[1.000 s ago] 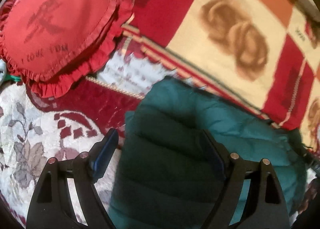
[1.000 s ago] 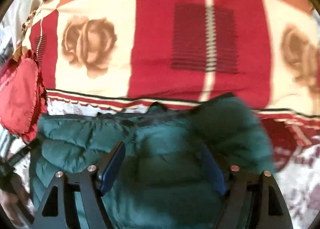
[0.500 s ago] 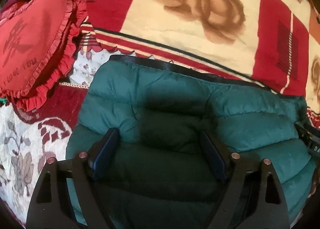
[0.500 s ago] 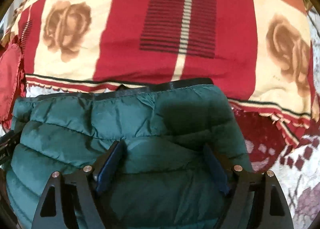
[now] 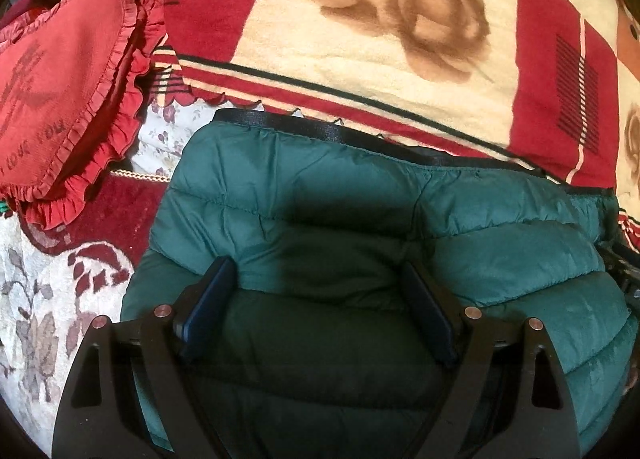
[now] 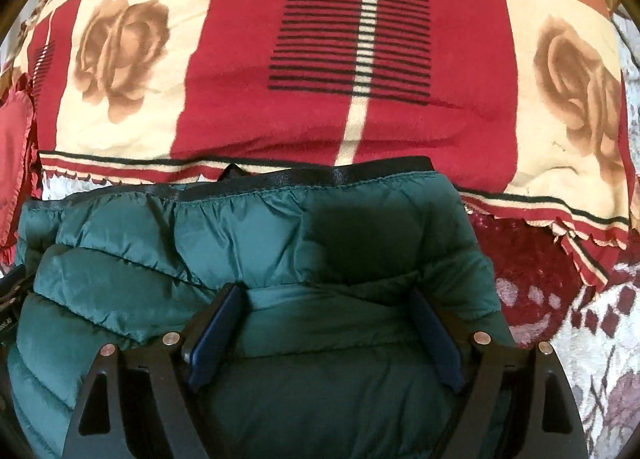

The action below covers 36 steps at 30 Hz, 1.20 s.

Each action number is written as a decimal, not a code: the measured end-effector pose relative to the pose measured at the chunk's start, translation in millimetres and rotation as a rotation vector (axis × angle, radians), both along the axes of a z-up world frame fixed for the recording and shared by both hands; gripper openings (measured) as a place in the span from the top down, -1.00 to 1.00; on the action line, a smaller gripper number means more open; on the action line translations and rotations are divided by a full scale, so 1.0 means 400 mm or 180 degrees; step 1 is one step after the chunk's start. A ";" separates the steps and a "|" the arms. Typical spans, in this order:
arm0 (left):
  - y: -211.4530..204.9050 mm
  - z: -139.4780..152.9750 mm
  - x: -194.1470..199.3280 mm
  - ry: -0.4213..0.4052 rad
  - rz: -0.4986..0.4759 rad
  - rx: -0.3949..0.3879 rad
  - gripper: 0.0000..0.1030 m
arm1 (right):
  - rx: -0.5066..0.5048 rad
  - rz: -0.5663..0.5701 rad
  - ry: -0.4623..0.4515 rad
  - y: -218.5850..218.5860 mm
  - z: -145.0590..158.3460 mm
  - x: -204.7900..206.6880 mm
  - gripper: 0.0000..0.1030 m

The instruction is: Fold large clothes

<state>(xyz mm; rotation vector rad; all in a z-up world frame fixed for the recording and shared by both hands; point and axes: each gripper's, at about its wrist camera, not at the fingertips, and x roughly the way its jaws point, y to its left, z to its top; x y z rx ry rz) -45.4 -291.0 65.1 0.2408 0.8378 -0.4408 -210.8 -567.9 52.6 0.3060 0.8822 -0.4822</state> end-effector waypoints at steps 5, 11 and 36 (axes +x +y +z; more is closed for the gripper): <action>0.030 0.030 -0.027 0.0067 0.0029 -0.0071 -0.68 | 0.0135 -0.0022 -0.0203 0.032 0.069 -0.075 -0.63; 0.089 0.072 -0.083 0.0124 0.0043 -0.0208 -0.68 | 0.0048 0.0153 -0.0321 0.102 0.124 -0.173 -0.62; 0.458 -0.031 -0.213 0.1153 0.0517 -0.1181 -0.67 | 0.1167 -0.0448 -0.0493 0.058 0.024 -0.441 -0.81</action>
